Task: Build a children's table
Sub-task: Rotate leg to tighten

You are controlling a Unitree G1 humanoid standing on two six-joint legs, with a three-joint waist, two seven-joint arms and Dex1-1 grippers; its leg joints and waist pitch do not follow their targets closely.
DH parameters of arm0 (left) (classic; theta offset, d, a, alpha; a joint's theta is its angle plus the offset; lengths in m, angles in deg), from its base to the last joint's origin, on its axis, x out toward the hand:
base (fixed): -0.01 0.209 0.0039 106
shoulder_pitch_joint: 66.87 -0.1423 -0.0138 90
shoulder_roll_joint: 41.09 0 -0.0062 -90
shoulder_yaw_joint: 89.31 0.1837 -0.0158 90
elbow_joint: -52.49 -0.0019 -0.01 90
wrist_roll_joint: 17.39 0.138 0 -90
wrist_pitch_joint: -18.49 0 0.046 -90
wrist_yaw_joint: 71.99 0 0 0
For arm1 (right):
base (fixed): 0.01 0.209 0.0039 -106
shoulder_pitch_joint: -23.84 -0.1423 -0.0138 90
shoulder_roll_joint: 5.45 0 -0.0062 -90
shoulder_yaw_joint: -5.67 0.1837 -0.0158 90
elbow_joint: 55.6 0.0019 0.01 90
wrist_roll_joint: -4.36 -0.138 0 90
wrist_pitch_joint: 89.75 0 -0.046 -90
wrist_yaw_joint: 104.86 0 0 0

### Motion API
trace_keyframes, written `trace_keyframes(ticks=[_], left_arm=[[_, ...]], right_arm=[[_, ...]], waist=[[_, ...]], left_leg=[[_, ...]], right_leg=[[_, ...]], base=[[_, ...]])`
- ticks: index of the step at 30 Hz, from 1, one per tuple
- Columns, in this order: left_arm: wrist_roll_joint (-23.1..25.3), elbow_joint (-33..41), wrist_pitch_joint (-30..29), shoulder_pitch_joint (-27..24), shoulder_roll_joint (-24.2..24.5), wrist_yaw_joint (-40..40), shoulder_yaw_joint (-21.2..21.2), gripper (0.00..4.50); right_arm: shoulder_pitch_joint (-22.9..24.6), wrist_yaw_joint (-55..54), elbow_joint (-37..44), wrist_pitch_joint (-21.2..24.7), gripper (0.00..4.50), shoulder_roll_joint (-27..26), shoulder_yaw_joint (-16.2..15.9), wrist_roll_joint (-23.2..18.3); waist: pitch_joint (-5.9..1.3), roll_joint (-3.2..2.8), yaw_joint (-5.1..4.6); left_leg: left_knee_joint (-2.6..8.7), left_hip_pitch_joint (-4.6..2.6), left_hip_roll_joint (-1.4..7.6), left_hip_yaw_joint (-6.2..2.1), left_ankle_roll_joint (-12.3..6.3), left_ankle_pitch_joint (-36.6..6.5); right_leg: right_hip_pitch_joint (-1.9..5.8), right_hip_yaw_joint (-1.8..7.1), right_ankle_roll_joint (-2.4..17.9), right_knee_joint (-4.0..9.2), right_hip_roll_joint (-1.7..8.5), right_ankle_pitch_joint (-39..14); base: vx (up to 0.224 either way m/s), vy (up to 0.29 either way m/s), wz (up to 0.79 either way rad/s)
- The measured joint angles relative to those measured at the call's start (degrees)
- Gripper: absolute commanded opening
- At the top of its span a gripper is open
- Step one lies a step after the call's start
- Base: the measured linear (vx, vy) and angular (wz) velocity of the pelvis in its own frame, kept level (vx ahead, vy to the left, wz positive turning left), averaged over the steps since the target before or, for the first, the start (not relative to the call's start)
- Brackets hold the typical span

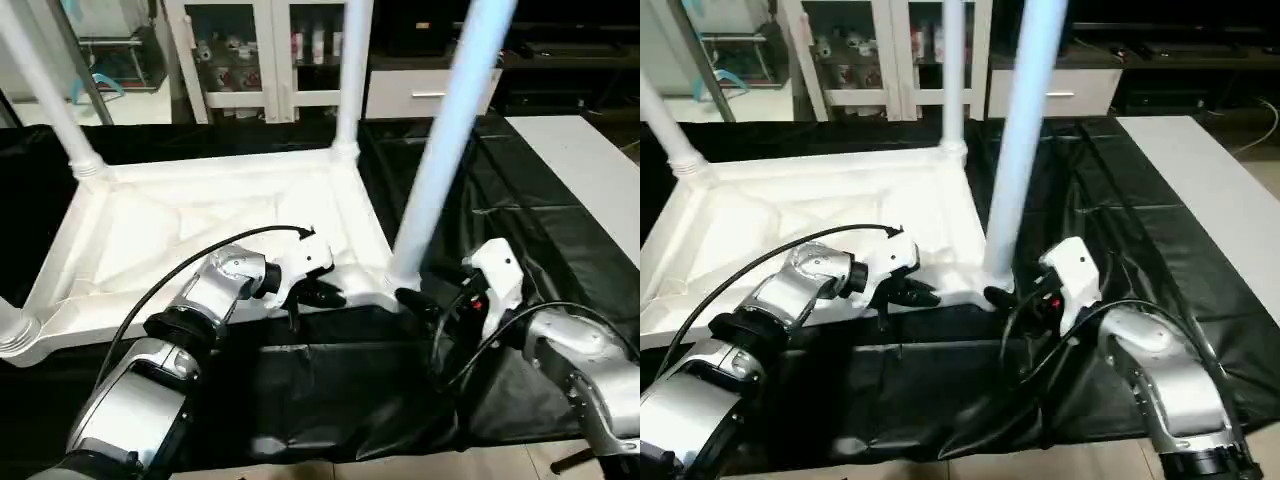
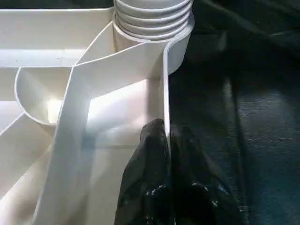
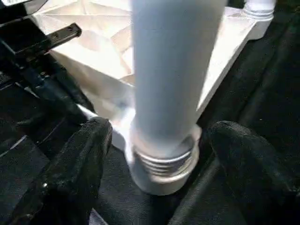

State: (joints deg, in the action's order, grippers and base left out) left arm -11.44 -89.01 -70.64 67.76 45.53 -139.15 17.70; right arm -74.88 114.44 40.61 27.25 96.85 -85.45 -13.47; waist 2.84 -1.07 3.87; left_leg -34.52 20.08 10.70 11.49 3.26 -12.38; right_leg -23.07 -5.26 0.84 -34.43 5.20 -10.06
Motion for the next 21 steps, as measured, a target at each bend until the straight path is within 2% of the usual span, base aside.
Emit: trace_keyframes(ticks=[4, 9, 14, 21], left_arm=[[0.03, 2.02, -0.13, -1.50, 0.50, -0.02, 0.25, 0.05], [0.17, 13.42, -2.40, -7.92, 2.58, -0.40, 0.69, 0.05], [0.26, 21.26, -3.63, -12.83, 4.33, -0.92, 1.41, 0.05], [0.16, 29.42, -7.30, -16.34, 5.92, -2.58, 2.67, 0.00]], right_arm=[[0.21, 1.73, 0.03, -0.20, 3.76, 1.61, 0.20, -0.06], [4.12, 7.37, 1.36, -0.83, 3.76, 4.82, 0.12, -1.32], [4.33, 9.48, 1.51, -2.20, 3.76, 5.72, -1.79, -0.97], [1.95, 12.41, -0.75, -3.26, 4.37, 5.05, -3.14, -0.74]], waist=[[-0.04, -0.02, -0.14], [-0.21, 0.23, -0.45], [-0.38, 0.16, -0.83], [-0.28, 0.82, -0.79]], left_leg=[[0.01, -0.03, 0.01, 0.00, 0.01, 0.00], [0.08, -0.02, 0.04, 0.02, -0.01, 0.00], [0.05, -0.08, 0.03, 0.02, 0.02, 0.00], [0.06, -0.01, 0.03, 0.02, 0.02, 0.00]], right_leg=[[0.11, 0.00, -0.02, -0.01, 0.00, -0.01], [0.17, 0.00, -0.15, -0.05, -0.01, -0.11], [0.22, 0.00, -0.21, -0.06, -0.01, -0.14], [0.17, 0.00, -0.29, -0.06, 0.00, -0.18]], base=[[0.000, 0.000, 0.00], [0.000, 0.000, 0.00], [0.000, 0.000, 0.00], [0.000, 0.000, 0.00]])
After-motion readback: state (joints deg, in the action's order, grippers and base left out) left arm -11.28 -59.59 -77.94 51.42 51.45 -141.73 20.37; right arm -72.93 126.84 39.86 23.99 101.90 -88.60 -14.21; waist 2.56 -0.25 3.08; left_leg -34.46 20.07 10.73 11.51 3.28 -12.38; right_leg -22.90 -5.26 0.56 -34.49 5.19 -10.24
